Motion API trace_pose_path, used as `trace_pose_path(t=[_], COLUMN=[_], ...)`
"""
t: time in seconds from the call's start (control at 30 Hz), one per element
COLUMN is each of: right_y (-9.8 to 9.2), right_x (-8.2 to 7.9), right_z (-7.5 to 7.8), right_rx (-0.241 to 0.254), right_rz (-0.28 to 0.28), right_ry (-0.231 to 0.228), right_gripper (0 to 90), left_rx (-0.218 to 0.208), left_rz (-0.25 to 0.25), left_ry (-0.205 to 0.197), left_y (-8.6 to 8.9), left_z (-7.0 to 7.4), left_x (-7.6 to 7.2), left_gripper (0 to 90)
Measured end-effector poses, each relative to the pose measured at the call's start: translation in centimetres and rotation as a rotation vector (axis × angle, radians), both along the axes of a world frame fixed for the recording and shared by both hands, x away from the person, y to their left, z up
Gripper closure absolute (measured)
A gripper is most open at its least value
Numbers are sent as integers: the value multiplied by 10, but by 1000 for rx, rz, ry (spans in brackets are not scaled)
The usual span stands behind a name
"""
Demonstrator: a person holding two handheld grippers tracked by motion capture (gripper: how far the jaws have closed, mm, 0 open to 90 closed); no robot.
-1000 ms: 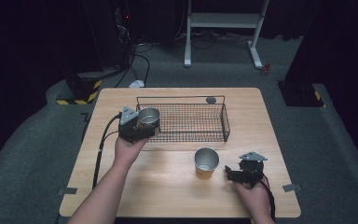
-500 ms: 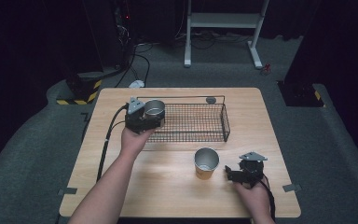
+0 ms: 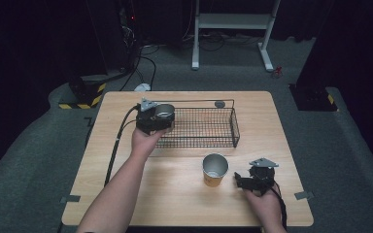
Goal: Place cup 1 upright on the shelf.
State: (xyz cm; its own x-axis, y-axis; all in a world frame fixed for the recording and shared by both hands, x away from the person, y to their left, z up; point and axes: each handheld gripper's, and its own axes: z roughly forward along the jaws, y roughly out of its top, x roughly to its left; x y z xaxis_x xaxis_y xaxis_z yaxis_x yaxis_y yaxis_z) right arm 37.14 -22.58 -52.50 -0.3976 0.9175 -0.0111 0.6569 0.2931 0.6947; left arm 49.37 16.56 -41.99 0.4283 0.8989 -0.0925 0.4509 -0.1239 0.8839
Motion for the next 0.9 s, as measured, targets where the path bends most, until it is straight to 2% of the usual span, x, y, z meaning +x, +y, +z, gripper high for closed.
trace_pose_path(t=[0.07, 0.27, 0.57, 0.73, 0.9], right_y=[0, 0, 0, 0, 0], right_x=[0, 0, 0, 0, 0], right_z=[0, 0, 0, 0, 0], right_rx=[0, 0, 0, 0, 0], right_rz=[0, 2, 2, 0, 0], right_ry=[0, -1, -2, 0, 0], right_gripper=[72, 72, 72, 72, 72], left_rx=[24, 51, 137, 156, 180], left_rz=[5, 22, 46, 57, 71], left_ry=[14, 53, 146, 161, 212], left_y=[-1, -6, -17, -18, -19], left_z=[-2, -4, -10, -15, -18], left_x=[4, 14, 29, 33, 36], left_gripper=[187, 187, 187, 187, 187])
